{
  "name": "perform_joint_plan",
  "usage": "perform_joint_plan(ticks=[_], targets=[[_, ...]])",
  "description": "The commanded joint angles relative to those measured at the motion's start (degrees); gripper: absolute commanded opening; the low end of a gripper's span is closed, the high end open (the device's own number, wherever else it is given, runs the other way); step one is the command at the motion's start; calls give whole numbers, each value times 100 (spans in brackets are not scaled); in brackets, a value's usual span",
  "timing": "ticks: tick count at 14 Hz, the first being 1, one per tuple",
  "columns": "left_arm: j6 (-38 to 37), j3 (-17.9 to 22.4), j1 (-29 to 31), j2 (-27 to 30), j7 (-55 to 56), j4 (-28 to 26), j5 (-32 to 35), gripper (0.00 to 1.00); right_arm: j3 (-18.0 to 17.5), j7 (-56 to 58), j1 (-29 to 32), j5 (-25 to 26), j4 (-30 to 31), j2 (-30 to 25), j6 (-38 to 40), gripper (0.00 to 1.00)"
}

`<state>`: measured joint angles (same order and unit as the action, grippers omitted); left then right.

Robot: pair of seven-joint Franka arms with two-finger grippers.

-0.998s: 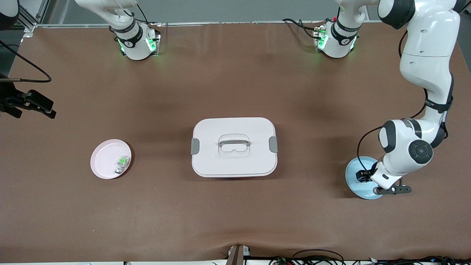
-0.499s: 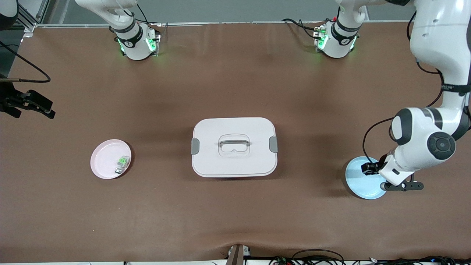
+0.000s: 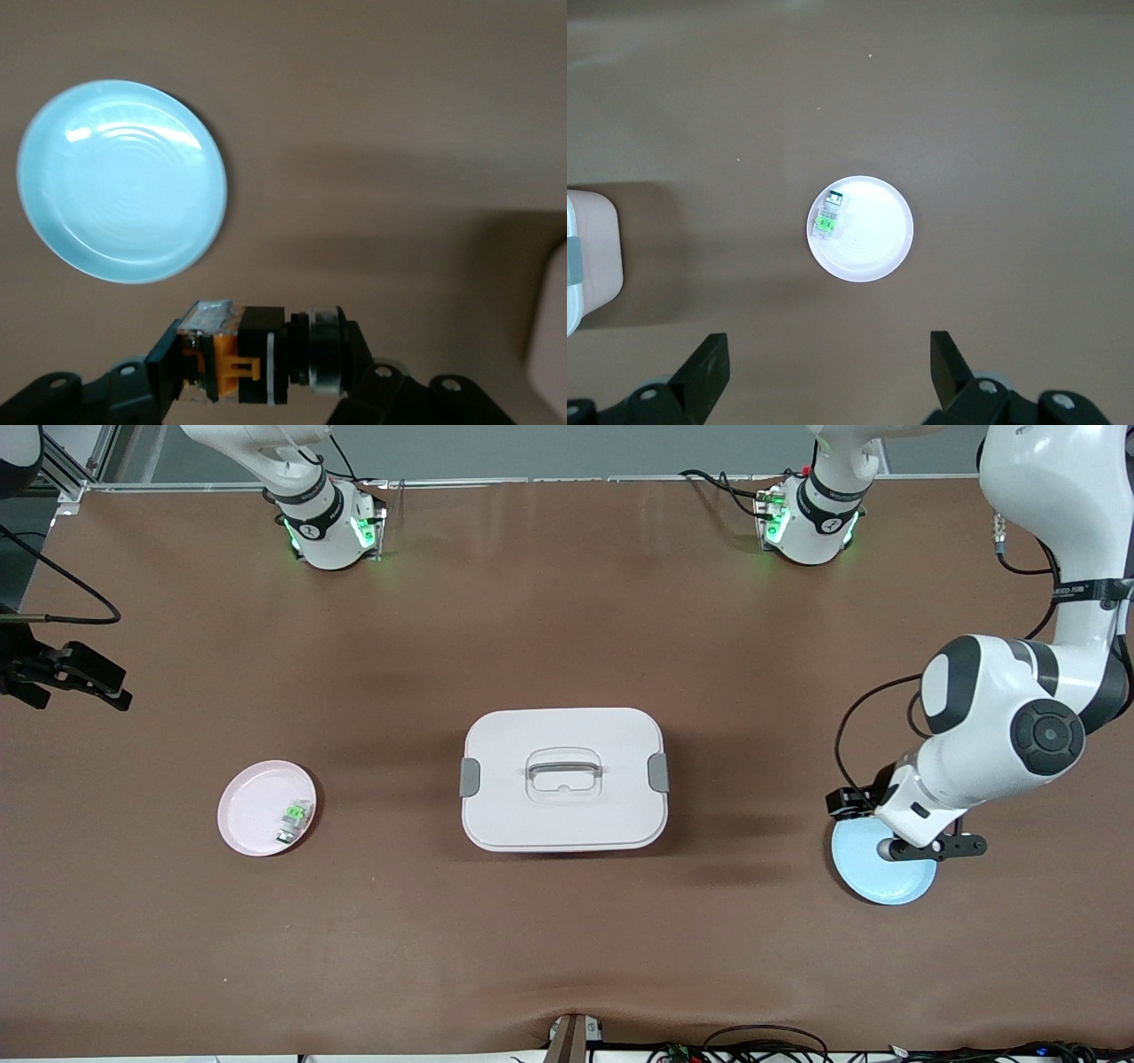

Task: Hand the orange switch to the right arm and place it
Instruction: 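Lift the orange switch with the left gripper off the blue plate, then carry the switch over the white box while the right gripper approaches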

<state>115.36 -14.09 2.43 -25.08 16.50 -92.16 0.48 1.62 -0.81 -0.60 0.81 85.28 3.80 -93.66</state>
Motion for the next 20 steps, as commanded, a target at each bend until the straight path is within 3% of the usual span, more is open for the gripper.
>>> perform_joint_plan(ticks=[1, 9, 13, 17, 20], targets=[[-304, -348, -6, 47, 799, 286, -240, 2, -30, -33, -10, -19, 94, -116, -20, 100], [-313, -1719, -242, -102, 4260, 813, -619, 0, -39, 37, 7, -37, 42, -72, 14, 100], [-269, -1720, -1059, -357, 6037, 1260, -619, 0, -39, 64, -1, -28, 50, -72, 58, 100], [-32, -1737, -1543, -489, 6979, 1508, -680, 0, -31, 467, 7, -19, 33, -63, 226, 100], [372, -1729, -1764, -542, 7279, 1517, -1164, 0, -31, 626, 33, 25, 33, 41, 199, 100]])
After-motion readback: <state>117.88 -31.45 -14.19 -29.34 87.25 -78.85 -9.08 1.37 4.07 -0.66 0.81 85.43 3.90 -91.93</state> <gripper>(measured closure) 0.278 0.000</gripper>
